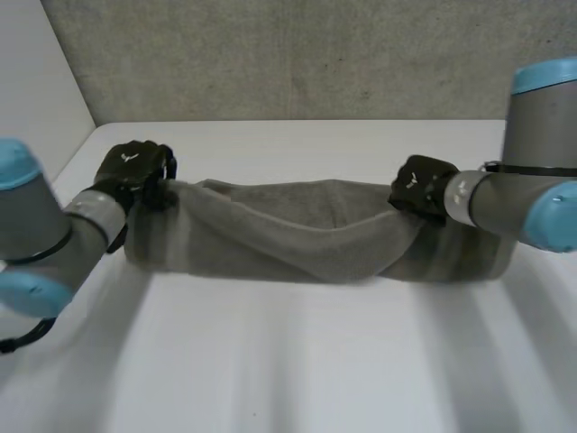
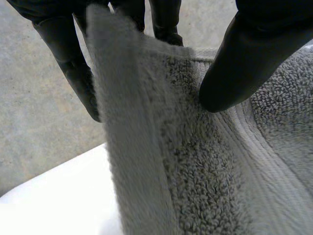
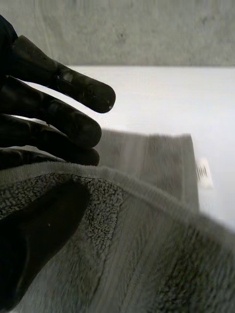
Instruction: Fold the towel.
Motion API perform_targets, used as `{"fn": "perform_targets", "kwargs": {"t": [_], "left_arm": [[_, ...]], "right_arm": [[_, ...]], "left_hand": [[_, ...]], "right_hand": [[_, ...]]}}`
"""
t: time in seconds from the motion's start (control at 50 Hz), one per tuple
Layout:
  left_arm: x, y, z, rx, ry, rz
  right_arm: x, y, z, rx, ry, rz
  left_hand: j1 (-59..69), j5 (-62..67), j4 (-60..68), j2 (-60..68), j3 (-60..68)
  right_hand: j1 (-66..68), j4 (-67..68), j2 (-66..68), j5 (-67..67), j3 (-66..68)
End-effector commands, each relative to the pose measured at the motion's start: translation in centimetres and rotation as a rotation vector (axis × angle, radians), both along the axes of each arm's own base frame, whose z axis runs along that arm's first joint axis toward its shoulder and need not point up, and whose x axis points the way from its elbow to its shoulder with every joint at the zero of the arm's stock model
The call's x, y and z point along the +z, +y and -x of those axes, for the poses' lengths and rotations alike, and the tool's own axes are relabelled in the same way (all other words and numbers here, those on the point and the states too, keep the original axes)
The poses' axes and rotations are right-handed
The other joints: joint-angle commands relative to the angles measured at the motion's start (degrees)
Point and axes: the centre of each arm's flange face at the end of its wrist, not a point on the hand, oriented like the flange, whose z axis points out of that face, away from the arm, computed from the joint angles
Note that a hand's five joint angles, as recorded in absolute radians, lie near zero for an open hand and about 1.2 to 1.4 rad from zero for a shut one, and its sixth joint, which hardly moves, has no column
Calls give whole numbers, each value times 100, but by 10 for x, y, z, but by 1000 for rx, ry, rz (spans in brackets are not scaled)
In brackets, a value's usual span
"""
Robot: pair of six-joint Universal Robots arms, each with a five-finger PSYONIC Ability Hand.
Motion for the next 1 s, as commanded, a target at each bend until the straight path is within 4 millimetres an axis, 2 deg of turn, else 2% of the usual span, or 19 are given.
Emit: {"fn": "perform_targets", "kwargs": {"t": [0.02,0.1,0.16,0.26,0.36,0.54,0.68,0.8,0.82,0.84,0.86,0.88,0.9,0.92,0.94,0.96,0.98,1.0], "left_arm": [[-15,-45,17,15,8,48],[-24,-60,21,25,11,63],[-36,-79,27,66,11,91],[-50,-90,29,93,-33,110],[-61,-93,30,98,-75,119],[-68,-97,31,95,-79,124],[-63,-102,32,99,-66,163],[-70,-103,33,99,-66,159],[-70,-103,33,99,-64,159],[-70,-103,33,99,-64,159],[-69,-103,33,102,-61,159],[-69,-103,33,102,-61,159],[-68,-104,32,107,-59,160],[-65,-104,32,112,-57,163],[-65,-104,32,112,-57,163],[-61,-104,31,117,-54,168],[-54,-104,32,117,-45,175],[-54,-104,32,117,-45,175]], "right_arm": [[-12,-38,-25,30,-57,157],[-22,-58,-34,31,-97,253],[-30,-70,-38,32,-117,312],[-43,-80,-42,40,-140,363],[-62,-84,-43,46,-142,355],[-80,-94,-44,56,-160,392],[-88,-97,-44,55,-168,413],[-91,-101,-45,43,-206,429],[-90,-104,-45,32,-223,439],[-90,-104,-45,32,-223,439],[-87,-107,-45,22,-241,460],[-87,-107,-45,22,-241,460],[-83,-111,-45,8,-260,492],[-78,-115,-44,-7,-276,526],[-78,-115,-44,-7,-276,526],[-70,-119,-44,-30,-294,563],[-61,-122,-43,-48,-323,590],[-61,-122,-43,-48,-323,590]], "left_hand": [[199,154,221,227,105],[199,154,221,227,105],[199,154,221,227,105],[199,154,221,227,105],[199,154,221,227,105],[199,154,221,227,105],[199,154,221,227,105],[199,154,221,227,105],[199,154,221,227,105],[199,154,221,227,105],[-299,-343,-276,-270,-393],[-304,-348,-281,-275,-398],[-2569,-2613,-2546,-2540,-2662],[-4723,-4767,-4700,-4694,-4817],[-4744,-4789,-4722,-4716,-4838],[-5644,-5689,-5621,-5615,-5738],[-5869,-5914,-5847,-5841,-5963],[-5872,-5916,-5849,-5843,-5965]], "right_hand": [[393,351,328,308,311],[393,351,328,308,311],[393,351,328,308,311],[393,351,328,308,311],[393,351,328,308,311],[393,351,328,308,311],[393,351,328,308,311],[393,351,328,308,311],[-600,-643,-665,-686,-682],[-610,-653,-675,-695,-692],[-2642,-2684,-2707,-2727,-2724],[-2662,-2705,-2727,-2748,-2744],[-5010,-5053,-5075,-5096,-5092],[-6607,-6649,-6672,-6692,-6689],[-6607,-6649,-6672,-6692,-6689],[-6607,-6649,-6672,-6692,-6689],[-6607,-6649,-6672,-6692,-6689],[-6607,-6649,-6672,-6692,-6689]]}}
